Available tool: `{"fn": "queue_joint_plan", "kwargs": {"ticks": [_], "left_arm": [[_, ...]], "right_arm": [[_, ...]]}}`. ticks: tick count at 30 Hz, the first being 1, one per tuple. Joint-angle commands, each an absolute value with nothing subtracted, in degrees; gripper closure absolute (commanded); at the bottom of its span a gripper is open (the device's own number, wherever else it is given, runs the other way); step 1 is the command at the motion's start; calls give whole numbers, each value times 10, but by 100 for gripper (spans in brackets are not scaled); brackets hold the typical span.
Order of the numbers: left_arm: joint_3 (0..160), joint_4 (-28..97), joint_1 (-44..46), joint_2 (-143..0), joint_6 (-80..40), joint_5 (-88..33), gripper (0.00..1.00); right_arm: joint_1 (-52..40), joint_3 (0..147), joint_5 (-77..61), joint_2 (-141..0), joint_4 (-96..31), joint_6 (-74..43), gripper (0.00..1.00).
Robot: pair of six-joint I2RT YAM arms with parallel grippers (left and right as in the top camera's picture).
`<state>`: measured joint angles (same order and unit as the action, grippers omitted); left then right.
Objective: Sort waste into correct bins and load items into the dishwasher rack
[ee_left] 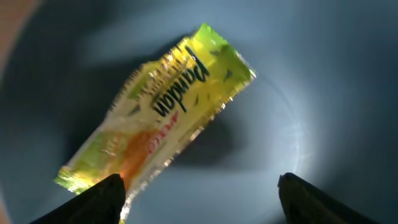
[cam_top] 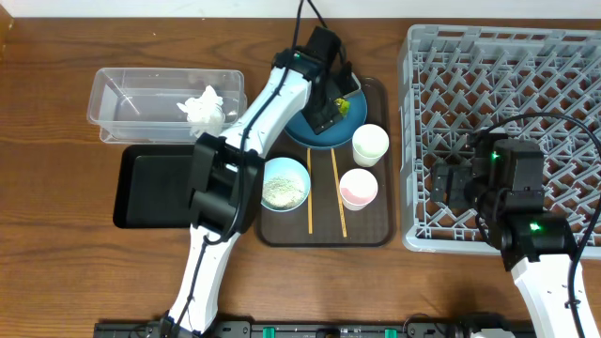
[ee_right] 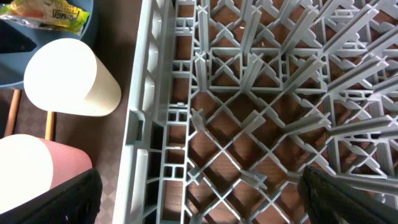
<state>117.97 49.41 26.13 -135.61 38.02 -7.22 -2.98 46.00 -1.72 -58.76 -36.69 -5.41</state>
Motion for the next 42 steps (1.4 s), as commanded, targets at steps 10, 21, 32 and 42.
{"fn": "queue_joint_plan", "kwargs": {"ticks": [10,21,32,42], "left_arm": [[1157,435,258,-1371,390,-58,16],[1115,386,258,-1372,390,-58,16],[1066,345,258,-1372,390,-58,36],[1066,346,258,-1360,383,-57,94]], "right_arm": [[-34,471,-20,-587,-367,-57,1],[-34,471,-20,-587,-367,-57,1],[-34,471,-20,-587,-367,-57,1],[-34,471,-20,-587,-367,-57,1]]}}
